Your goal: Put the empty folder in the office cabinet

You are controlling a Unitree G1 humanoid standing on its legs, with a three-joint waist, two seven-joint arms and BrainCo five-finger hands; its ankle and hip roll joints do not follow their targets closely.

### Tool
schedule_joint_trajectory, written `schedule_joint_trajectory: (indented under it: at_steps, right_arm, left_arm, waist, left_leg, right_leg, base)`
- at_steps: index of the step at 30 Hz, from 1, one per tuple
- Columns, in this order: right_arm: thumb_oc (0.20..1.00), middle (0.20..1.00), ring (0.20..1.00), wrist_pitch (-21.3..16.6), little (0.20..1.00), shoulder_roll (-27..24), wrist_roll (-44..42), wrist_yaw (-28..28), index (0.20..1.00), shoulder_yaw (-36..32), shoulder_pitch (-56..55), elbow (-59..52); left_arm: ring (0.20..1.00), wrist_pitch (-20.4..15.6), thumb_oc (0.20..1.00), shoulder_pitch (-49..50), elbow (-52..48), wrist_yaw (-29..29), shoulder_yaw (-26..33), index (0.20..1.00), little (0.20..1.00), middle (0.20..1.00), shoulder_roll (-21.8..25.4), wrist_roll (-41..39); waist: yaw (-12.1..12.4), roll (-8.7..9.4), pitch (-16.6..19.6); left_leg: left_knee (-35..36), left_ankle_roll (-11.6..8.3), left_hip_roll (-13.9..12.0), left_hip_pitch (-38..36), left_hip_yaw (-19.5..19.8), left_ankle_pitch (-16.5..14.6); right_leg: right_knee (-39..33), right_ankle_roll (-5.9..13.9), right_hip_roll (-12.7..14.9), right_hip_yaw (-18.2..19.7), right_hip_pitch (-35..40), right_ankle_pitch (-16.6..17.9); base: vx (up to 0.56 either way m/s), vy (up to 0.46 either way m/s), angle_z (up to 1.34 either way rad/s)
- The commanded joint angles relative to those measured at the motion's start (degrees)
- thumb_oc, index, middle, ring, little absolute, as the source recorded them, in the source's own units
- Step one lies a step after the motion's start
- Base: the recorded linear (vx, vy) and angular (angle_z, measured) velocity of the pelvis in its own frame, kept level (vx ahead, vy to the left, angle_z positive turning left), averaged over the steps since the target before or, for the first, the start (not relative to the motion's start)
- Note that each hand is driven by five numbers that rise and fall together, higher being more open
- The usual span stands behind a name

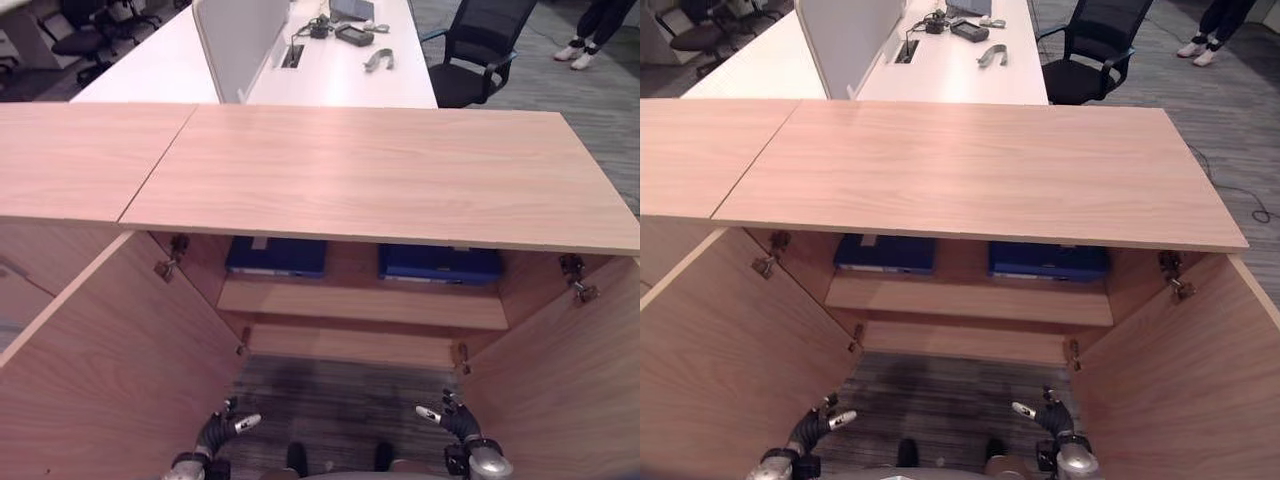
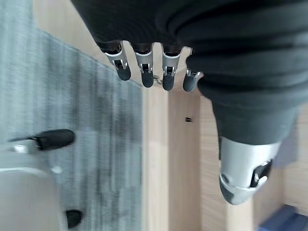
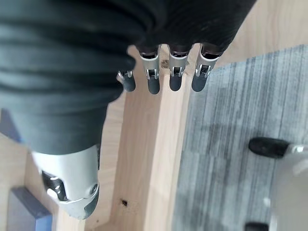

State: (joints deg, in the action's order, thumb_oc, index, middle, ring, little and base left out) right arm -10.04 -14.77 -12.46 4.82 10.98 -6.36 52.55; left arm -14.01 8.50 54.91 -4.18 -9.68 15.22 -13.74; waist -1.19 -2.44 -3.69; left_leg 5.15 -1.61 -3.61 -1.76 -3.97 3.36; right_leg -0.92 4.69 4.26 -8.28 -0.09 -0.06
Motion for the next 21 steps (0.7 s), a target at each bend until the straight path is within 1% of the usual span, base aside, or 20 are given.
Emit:
schedule_joint_trajectory:
  at_steps: [1,6,12,17,21]
  right_arm:
    - [1.0,1.0,1.0,-1.0,1.0,0.65,-1.83,0.29,1.0,-0.02,2.71,-0.21]
    - [1.0,1.0,1.0,-0.74,1.0,0.83,-2.2,0.58,1.0,-0.12,2.94,3.23]
    - [1.0,1.0,1.0,-0.68,1.0,0.88,-2.05,0.64,1.0,0.35,3.26,3.46]
    - [1.0,1.0,1.0,-0.75,1.0,1.12,-2.34,0.72,1.0,0.89,3.69,3.13]
    - [1.0,1.0,1.0,-0.78,1.0,1.31,-2.14,0.6,1.0,1.84,3.97,2.16]
  left_arm:
    - [1.0,-1.93,1.0,-5.25,1.05,1.88,-0.73,1.0,1.0,1.0,1.13,4.02]
    - [1.0,-1.54,1.0,-5.26,3.79,2.81,-0.71,1.0,1.0,1.0,-0.38,5.02]
    - [1.0,-1.29,1.0,-5.27,5.21,3.27,0.24,1.0,1.0,1.0,-0.71,4.29]
    - [1.0,-1.07,1.0,-5.6,6.11,3.75,1.31,1.0,1.0,1.0,-0.73,3.0]
    - [1.0,-1.13,1.0,-6.22,5.6,3.84,1.44,1.0,1.0,1.0,-0.47,1.61]
  waist:
    - [0.12,2.43,-1.48]
    - [0.06,2.27,-0.56]
    - [0.42,2.44,-0.27]
    - [1.07,2.75,-0.3]
    - [1.98,3.22,-0.4]
  left_leg:
    - [-0.15,0.3,2.99,-1.16,2.45,-3.78]
    - [-0.15,-0.45,2.65,-2.63,2.37,-4.22]
    - [-0.15,-0.71,2.41,-3.0,2.72,-4.25]
    - [-0.15,-1.04,2.12,-2.69,4.17,-3.91]
    - [-0.15,-1.44,1.93,-1.88,6.42,-3.21]
  right_leg:
    - [1.9,5.4,3.66,0.12,0.39,1.14]
    - [-0.6,4.99,3.54,-0.72,3.52,0.9]
    - [-1.1,4.67,3.32,-1.21,4.58,0.43]
    - [-0.62,4.09,2.88,-2.3,5.04,-0.59]
    - [0.18,3.35,2.33,-3.87,5.23,-1.74]
  base:
    - [0.06,-0.044,0.15]
    - [0.06,-0.036,0.07]
    - [0.04,-0.025,0.07]
    - [0.0,-0.015,0.11]
    - [-0.02,-0.023,0.29]
